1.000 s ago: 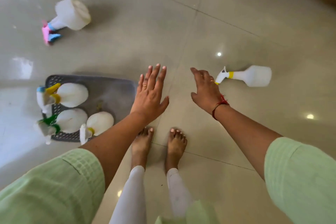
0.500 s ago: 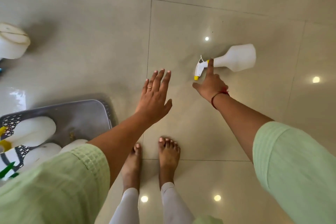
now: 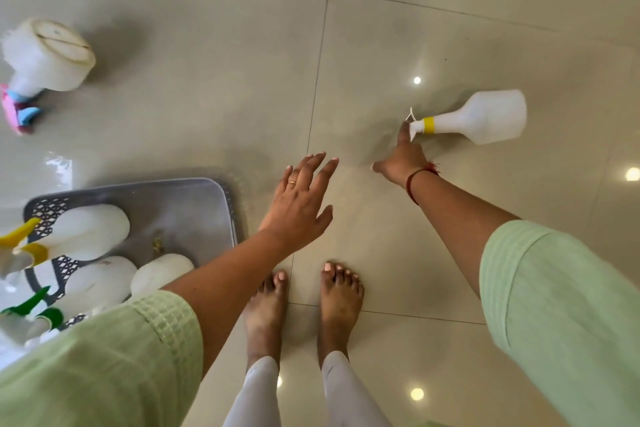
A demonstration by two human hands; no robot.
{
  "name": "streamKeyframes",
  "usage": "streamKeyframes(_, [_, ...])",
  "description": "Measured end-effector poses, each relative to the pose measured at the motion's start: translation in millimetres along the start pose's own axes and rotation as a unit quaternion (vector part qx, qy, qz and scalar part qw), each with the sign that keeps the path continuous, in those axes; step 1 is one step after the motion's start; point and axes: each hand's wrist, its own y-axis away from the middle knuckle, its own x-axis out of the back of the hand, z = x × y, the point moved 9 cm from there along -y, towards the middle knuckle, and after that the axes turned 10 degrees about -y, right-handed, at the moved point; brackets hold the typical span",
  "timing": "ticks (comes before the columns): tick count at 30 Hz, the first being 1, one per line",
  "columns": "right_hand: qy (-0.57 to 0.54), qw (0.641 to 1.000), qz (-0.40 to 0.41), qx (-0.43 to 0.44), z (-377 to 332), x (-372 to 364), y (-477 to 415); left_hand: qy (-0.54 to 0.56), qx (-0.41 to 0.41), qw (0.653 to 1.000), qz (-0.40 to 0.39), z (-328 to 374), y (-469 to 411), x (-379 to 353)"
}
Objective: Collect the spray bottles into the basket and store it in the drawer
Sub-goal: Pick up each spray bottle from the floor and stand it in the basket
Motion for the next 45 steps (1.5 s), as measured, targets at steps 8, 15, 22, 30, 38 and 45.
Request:
streamKeyframes(8, [0.003, 0.996, 0.085, -0.014, -4.4, 18.3, -18.5, 0.029, 0.045, 0.999, 0.007, -21.5, 6.8, -14.1])
streamKeyframes(15, [0.104, 0.984, 0.088, 0.112, -21.0, 2.4, 41.3, 0.046, 0.041, 0.998, 0.008, -12.7, 24.8, -5.5])
streamKeyframes(22, [0.074, 0.963, 0.095, 0.241, -71.7, 0.3, 157.0, 0.075, 0.092, 0.992, 0.03, -11.8, 57.6, 55.3])
streamKeyframes(30, [0.093, 0.913, 0.007, 0.398, -155.5, -4.5, 247.6, 0.112, 0.132, 0.98, 0.098, -50.9, 98.0, 131.0])
streamKeyframes(38, [0.257, 0.807, -0.163, 0.506, -233.3, -99.5, 295.2, 0.159, 0.269, 0.927, 0.205, -145.2, 177.3, 161.9])
streamKeyframes(45, [0.414, 0.683, -0.163, 0.58, -253.7, -202.5, 314.6, 0.18, 0.472, 0.831, 0.232, -195.5, 293.2, 126.7])
